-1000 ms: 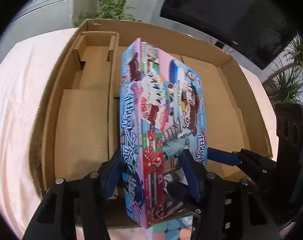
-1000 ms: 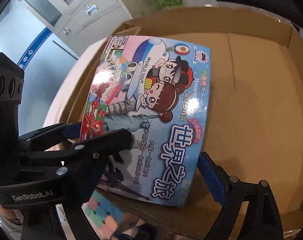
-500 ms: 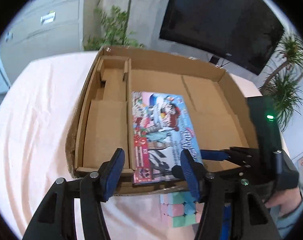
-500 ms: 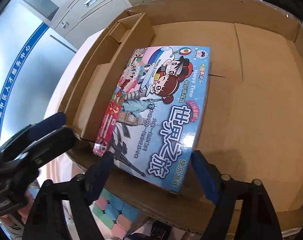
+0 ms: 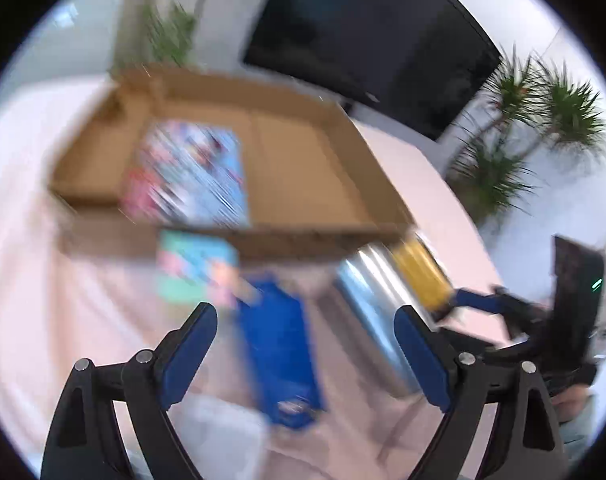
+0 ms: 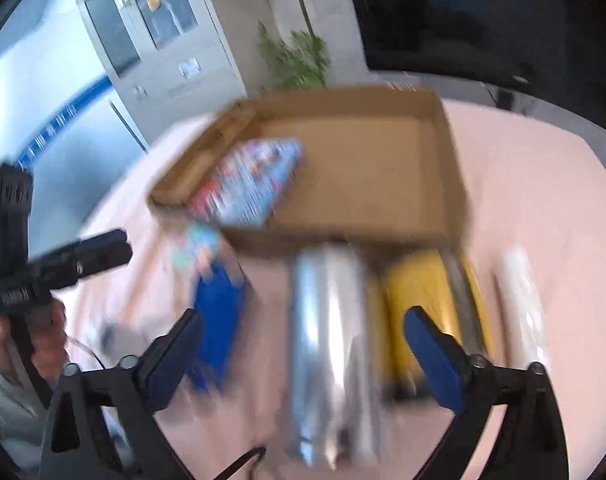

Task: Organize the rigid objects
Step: 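Grasp the silver metal can with the right gripper and lift it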

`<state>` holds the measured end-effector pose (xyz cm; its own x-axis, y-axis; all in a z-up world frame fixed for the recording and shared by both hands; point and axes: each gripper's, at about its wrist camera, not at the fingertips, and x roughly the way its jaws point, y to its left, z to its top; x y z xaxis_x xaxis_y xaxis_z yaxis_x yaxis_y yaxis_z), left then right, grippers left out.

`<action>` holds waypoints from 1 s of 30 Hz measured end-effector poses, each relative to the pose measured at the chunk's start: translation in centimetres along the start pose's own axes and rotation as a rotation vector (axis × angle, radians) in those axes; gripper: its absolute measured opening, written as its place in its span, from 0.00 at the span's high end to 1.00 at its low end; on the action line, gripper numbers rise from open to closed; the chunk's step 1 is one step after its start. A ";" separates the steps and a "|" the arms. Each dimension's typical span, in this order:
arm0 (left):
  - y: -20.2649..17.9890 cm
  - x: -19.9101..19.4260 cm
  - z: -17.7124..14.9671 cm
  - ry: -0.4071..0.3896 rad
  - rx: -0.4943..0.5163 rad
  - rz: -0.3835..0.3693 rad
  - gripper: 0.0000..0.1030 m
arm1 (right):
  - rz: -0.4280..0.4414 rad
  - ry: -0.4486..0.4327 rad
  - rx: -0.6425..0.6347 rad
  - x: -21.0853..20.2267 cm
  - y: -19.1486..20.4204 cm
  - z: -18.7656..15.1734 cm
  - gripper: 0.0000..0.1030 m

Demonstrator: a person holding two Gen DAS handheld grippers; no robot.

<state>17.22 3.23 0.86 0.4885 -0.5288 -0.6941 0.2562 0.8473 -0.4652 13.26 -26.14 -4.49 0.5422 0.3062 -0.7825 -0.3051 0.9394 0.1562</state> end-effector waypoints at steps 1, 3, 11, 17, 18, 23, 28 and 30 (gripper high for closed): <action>-0.2 0.7 -0.3 0.023 -0.014 -0.028 0.13 | 0.001 0.023 0.007 0.2 -0.3 -0.9 0.27; -0.7 2.2 -0.6 0.060 -0.037 -0.085 0.13 | -0.015 0.056 0.004 1.6 -0.4 -2.1 0.39; -1.8 6.5 -0.9 0.187 -0.085 -0.179 0.13 | 0.113 0.048 -0.068 1.5 1.6 -3.5 0.36; -2.0 9.3 -0.4 0.263 -0.095 -0.161 0.14 | 0.272 0.147 0.063 5.7 -0.1 -2.0 0.20; -2.0 9.6 -0.5 0.271 -0.091 -0.158 0.15 | 0.292 0.163 0.064 6.4 0.2 -2.1 0.18; -2.5 9.4 -0.5 0.277 -0.068 -0.089 0.26 | 0.190 0.141 0.073 7.7 2.5 -2.0 0.16; -4.3 4.9 2.0 0.131 0.001 -0.084 0.26 | 0.184 0.036 0.065 4.4 3.2 -0.1 0.20; -5.3 2.9 4.2 0.051 0.049 -0.074 0.26 | 0.185 -0.040 0.045 2.0 3.5 1.8 0.21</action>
<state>20.74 -2.61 3.66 0.4243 -0.5905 -0.6865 0.3311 0.8068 -0.4893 14.67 -22.01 -4.43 0.5113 0.4795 -0.7132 -0.3677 0.8722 0.3227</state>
